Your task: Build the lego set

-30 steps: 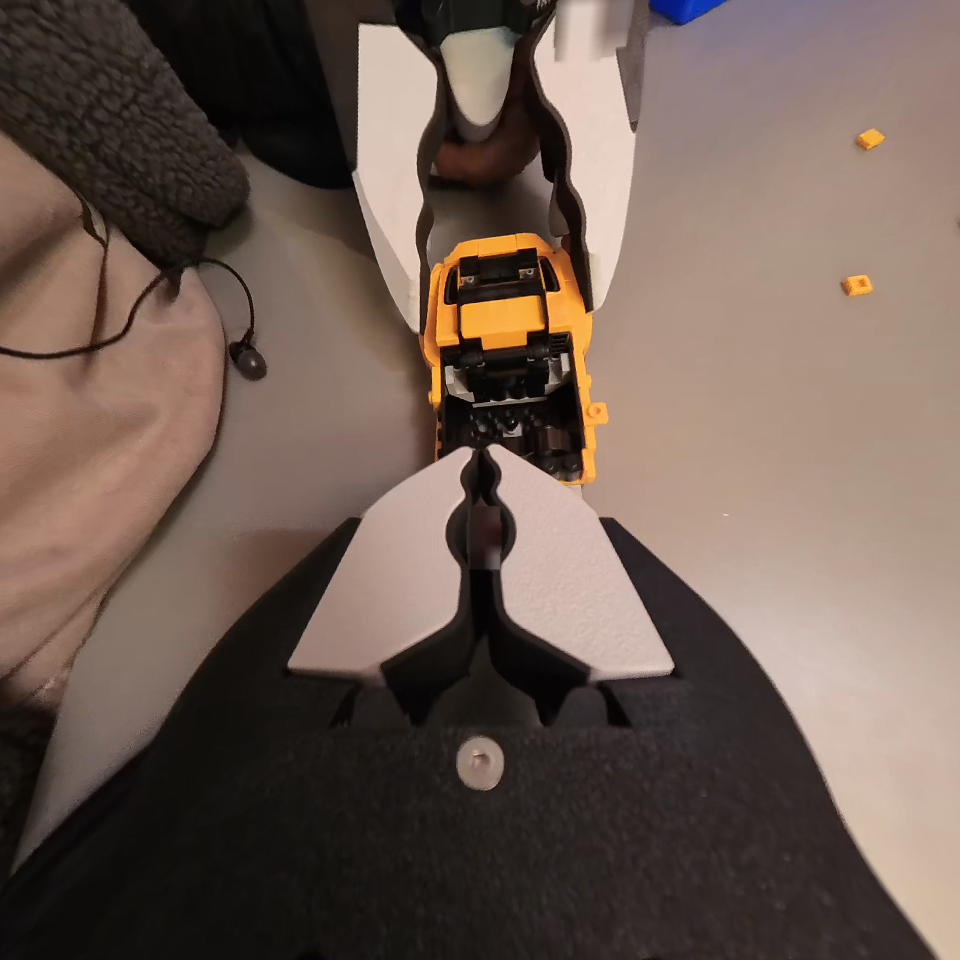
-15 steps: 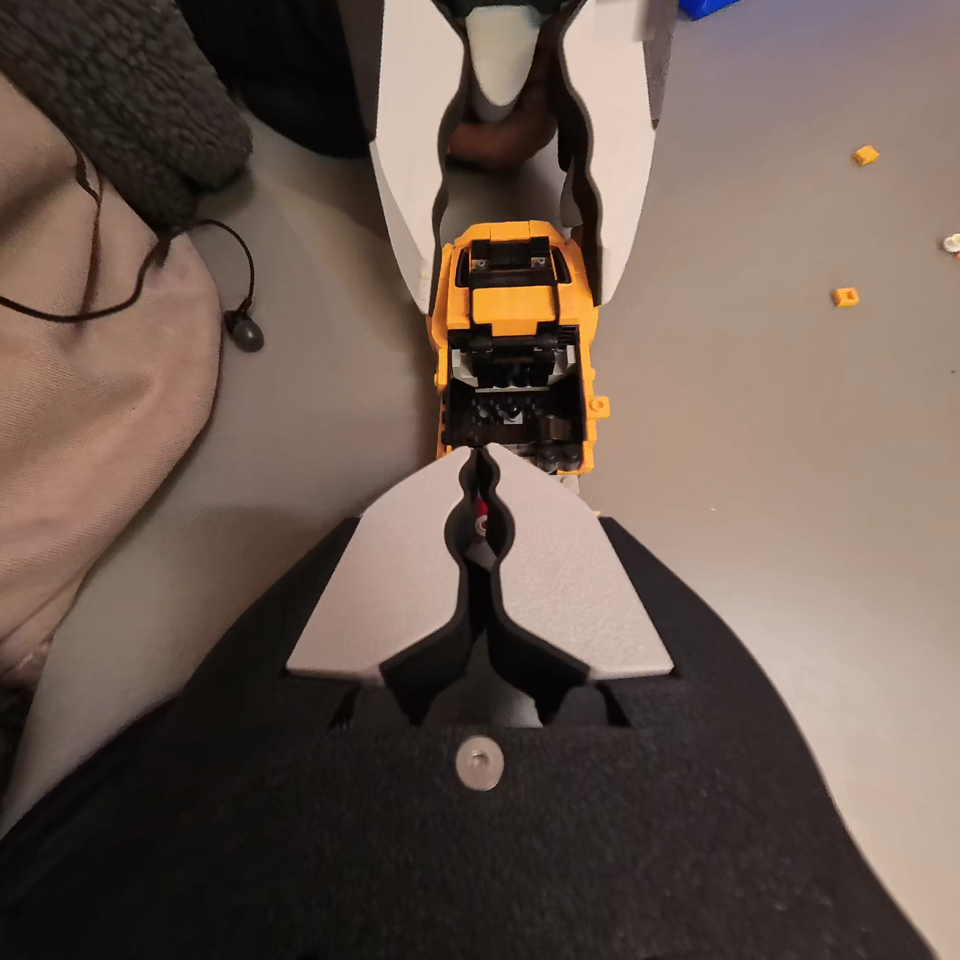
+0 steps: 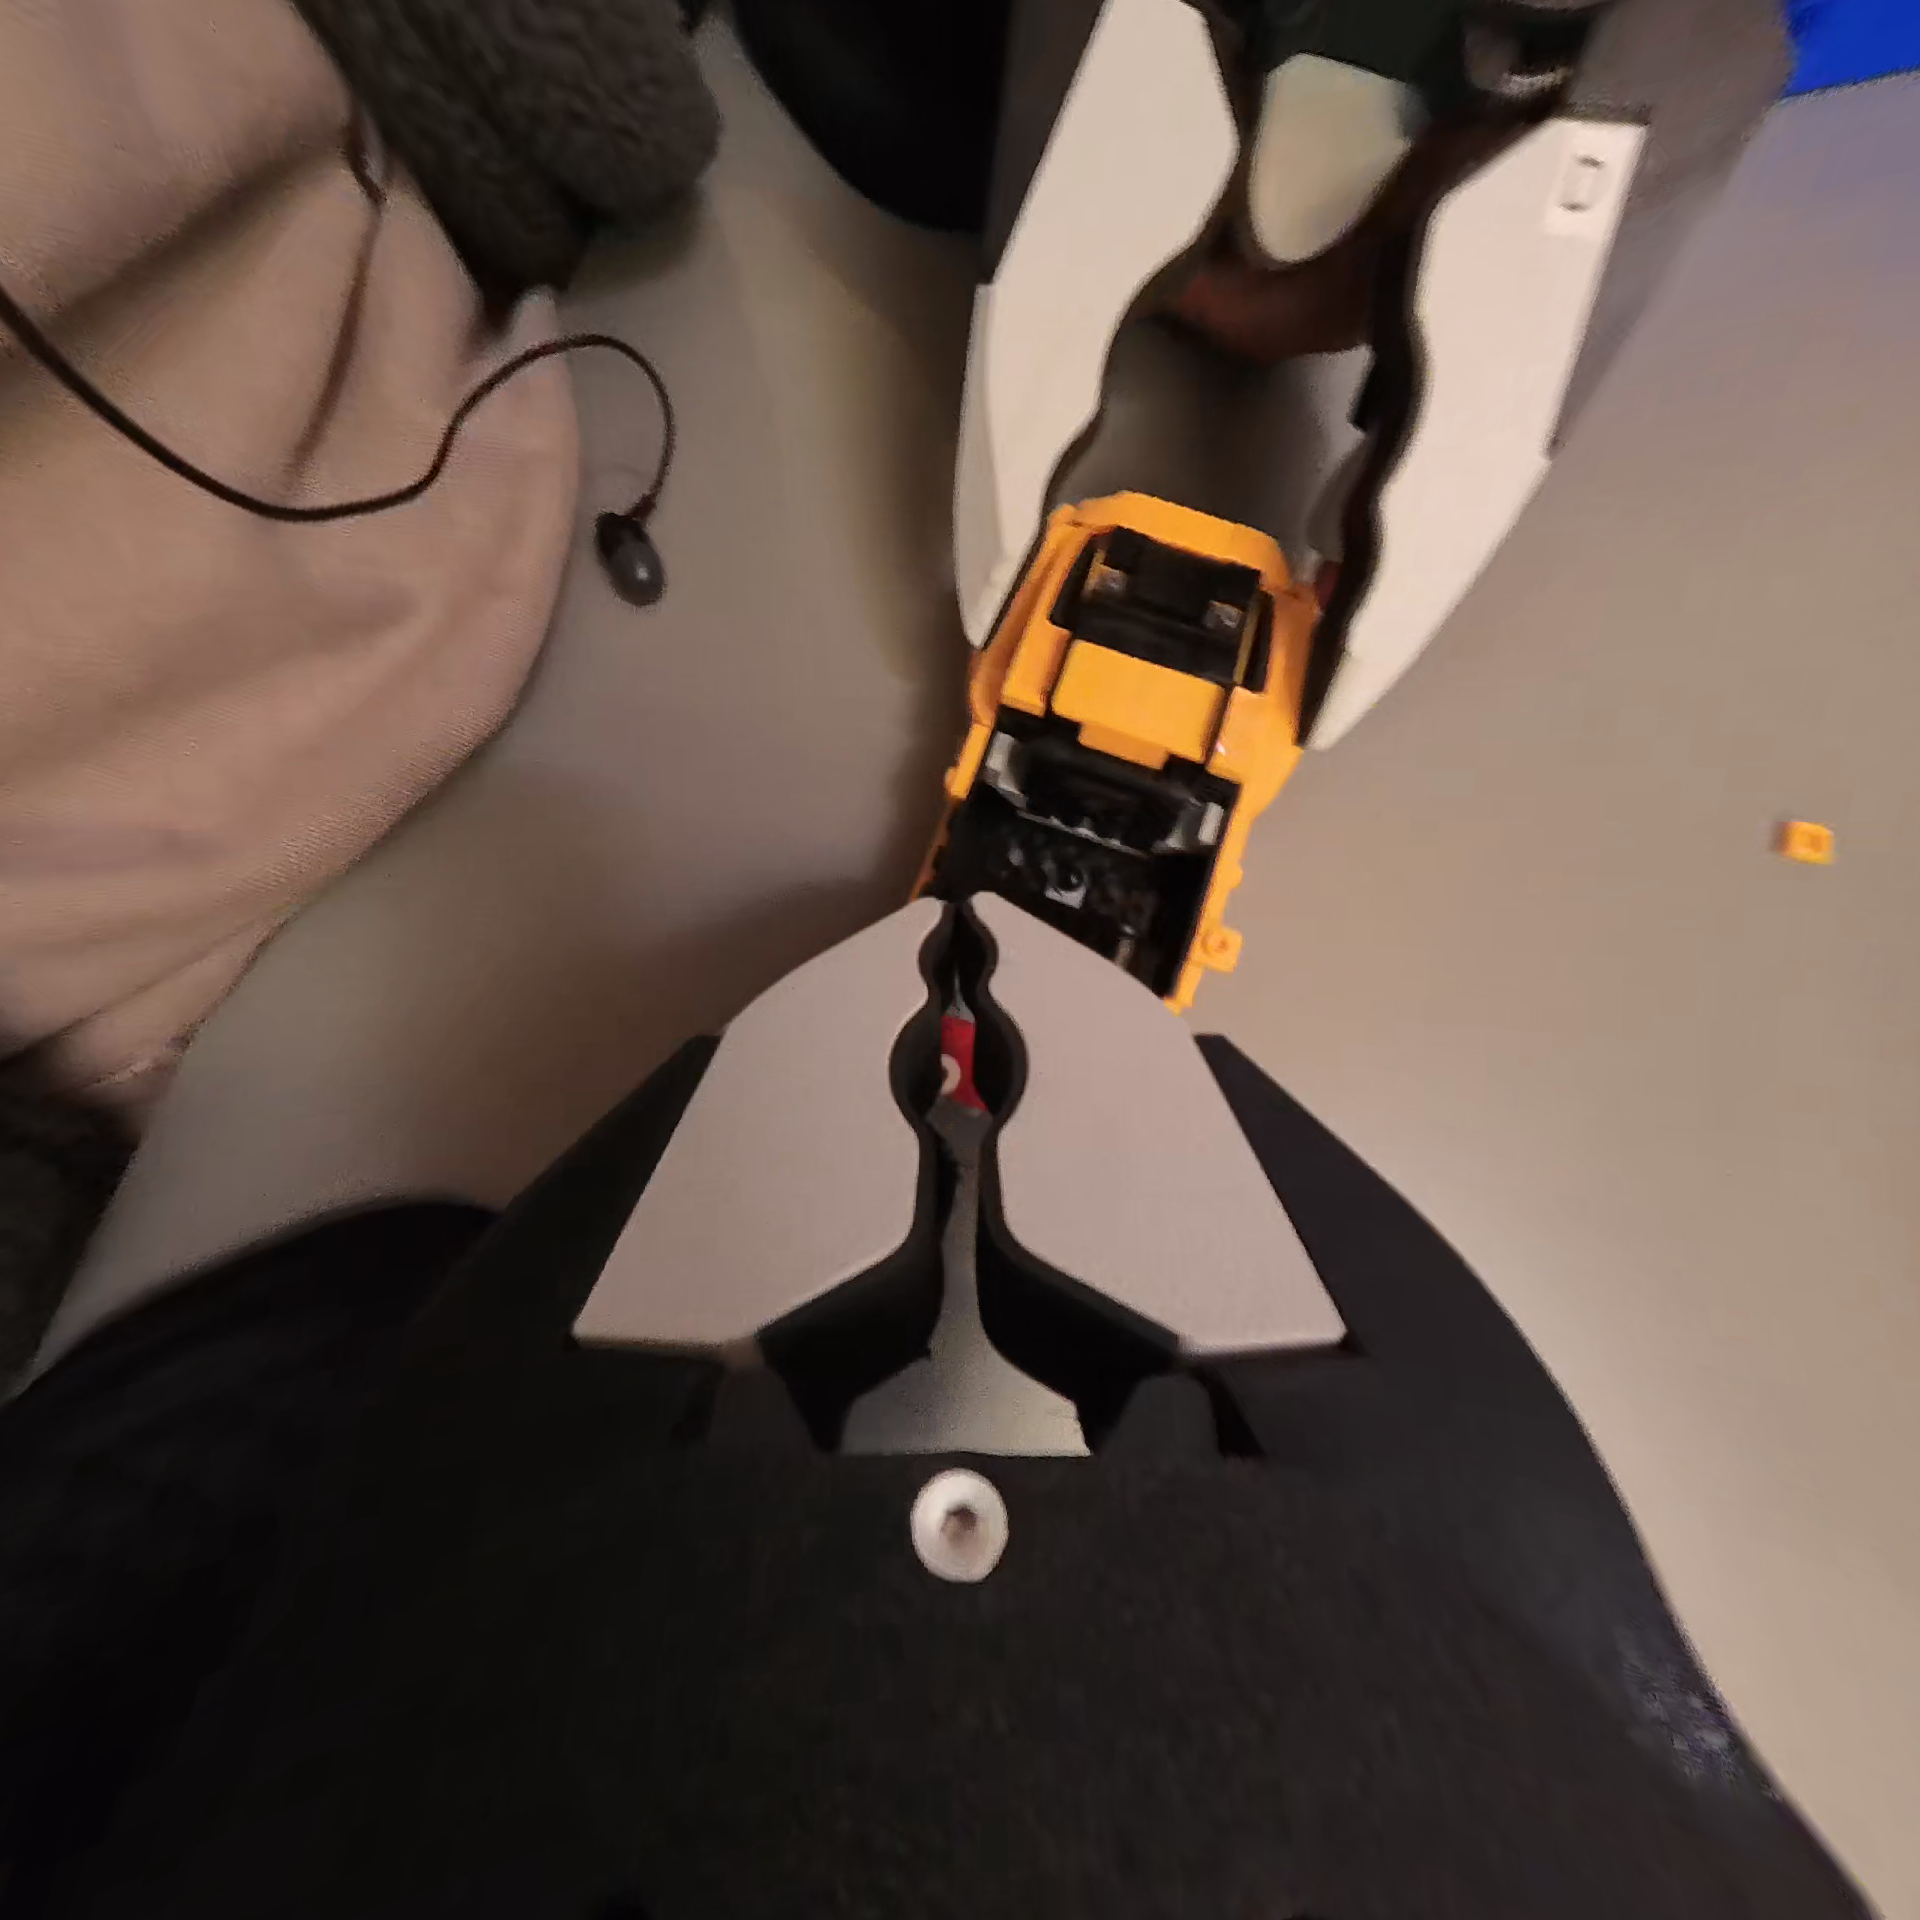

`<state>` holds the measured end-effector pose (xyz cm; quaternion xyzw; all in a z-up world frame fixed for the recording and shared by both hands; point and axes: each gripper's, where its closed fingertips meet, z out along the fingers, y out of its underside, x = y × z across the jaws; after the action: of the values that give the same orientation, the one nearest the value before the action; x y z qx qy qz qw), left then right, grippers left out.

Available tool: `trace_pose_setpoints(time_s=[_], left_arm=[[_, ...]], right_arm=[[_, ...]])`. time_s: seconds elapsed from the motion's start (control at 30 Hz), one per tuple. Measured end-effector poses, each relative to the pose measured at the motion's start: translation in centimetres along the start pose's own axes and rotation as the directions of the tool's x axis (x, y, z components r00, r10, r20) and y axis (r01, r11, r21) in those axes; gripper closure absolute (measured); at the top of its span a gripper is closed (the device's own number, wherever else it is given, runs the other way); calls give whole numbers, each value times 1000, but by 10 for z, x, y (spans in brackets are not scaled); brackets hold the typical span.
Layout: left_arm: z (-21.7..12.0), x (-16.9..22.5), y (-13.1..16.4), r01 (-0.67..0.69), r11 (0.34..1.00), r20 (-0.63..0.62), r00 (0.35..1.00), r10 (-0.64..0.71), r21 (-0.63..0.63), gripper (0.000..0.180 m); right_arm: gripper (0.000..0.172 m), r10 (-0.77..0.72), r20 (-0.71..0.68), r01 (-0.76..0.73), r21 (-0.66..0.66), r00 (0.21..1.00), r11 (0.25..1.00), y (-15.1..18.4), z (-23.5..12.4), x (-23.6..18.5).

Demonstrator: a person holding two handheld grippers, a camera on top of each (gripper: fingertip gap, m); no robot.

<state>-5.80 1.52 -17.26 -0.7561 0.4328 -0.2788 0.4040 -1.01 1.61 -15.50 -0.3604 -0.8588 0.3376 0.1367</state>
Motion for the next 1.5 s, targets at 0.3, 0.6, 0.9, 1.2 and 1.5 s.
trace_pose_setpoints(time_s=[0.3, 0.6, 0.9, 1.2, 1.5], left_arm=[[-2, 3, 1, -48, 999, -85, 995, 47, 0, 116], [-7, 7, 3, -111, 994, -220, 970, 108, 0, 116], [-10, 8, 4, -143, 990, -306, 942, 137, 5, 121], [-10, 8, 3, -146, 989, -304, 942, 140, 5, 121], [-10, 8, 3, -146, 989, -301, 943, 141, 6, 121]], right_arm=[[137, -17, 182, 36, -97, 983, 995, -3, 15, -7], [140, -269, 206, 311, -211, 941, 927, 4, 18, -12], [145, -414, 185, 447, -208, 891, 870, -1, 31, -20], [152, -443, 217, 486, -226, 870, 844, 0, 33, -19], [153, -446, 219, 490, -236, 868, 839, 1, 33, -20]])
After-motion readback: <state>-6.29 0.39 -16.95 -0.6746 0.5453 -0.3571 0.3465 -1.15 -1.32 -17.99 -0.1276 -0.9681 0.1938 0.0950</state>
